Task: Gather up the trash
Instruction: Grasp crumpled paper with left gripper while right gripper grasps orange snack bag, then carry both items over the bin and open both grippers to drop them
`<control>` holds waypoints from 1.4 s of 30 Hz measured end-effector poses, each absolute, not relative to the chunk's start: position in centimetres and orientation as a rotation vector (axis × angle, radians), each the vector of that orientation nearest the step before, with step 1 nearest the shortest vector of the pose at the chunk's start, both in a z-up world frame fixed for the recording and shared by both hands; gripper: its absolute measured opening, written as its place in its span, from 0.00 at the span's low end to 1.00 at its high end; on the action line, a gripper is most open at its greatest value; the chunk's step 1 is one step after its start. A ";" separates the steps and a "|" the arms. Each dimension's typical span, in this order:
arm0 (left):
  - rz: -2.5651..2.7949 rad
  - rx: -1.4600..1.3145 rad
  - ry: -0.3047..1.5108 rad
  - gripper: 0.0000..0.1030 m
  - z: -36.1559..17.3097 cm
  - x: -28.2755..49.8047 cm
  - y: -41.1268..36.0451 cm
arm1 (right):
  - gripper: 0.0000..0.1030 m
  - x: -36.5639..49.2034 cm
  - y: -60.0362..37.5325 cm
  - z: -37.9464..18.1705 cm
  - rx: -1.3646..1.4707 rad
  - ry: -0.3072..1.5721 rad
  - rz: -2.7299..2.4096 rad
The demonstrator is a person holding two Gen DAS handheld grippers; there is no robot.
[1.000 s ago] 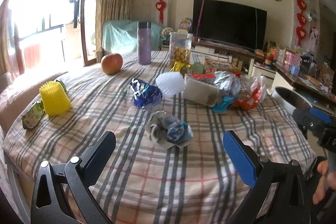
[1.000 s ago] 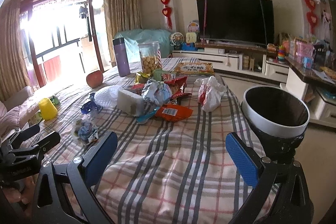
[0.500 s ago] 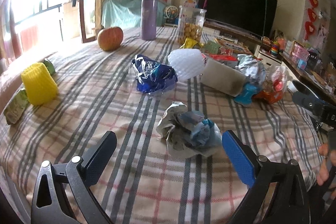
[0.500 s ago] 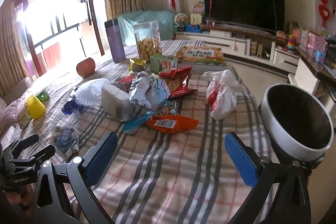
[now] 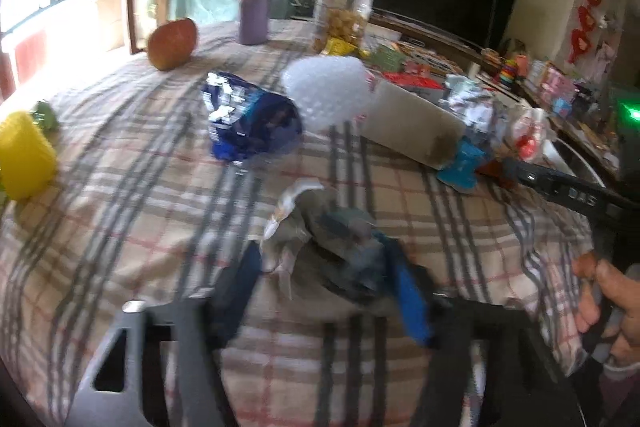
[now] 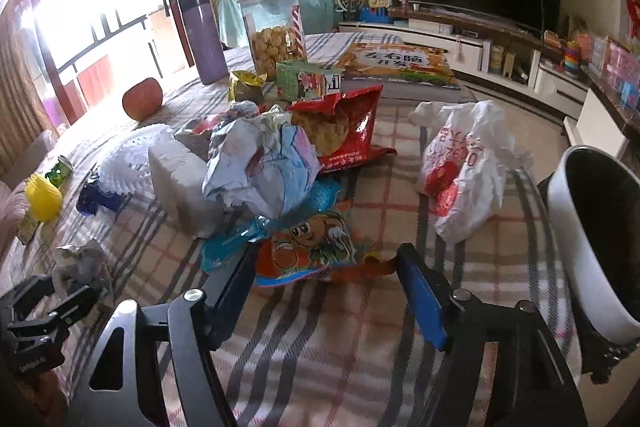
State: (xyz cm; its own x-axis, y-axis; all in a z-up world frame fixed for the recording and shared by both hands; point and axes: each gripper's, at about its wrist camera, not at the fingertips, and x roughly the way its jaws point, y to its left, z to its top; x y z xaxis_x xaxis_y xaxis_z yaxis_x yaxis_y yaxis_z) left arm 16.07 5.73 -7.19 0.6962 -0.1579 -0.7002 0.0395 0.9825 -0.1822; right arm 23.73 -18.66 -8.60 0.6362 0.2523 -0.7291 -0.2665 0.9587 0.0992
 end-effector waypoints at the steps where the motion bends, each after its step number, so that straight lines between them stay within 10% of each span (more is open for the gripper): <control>1: -0.117 -0.153 0.791 0.40 -7.2 16.0 5.6 | 0.59 23.6 -18.9 -8.6 -0.011 0.827 0.300; 6: -0.163 -0.138 0.763 0.21 -6.4 15.6 4.7 | 0.46 22.3 -19.8 -8.0 0.029 0.820 0.327; 42: -0.528 -0.028 0.726 0.19 -3.0 18.3 -9.7 | 0.44 15.9 -34.4 -2.3 0.215 0.698 0.139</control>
State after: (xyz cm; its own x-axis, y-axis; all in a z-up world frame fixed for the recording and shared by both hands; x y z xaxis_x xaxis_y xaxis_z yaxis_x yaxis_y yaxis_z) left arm 18.25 -9.71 -3.04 0.6236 -0.4696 -0.6250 0.4504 0.8693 -0.2037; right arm 15.90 -34.43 -2.31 0.7581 0.1979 -0.6214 -0.0547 0.9688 0.2418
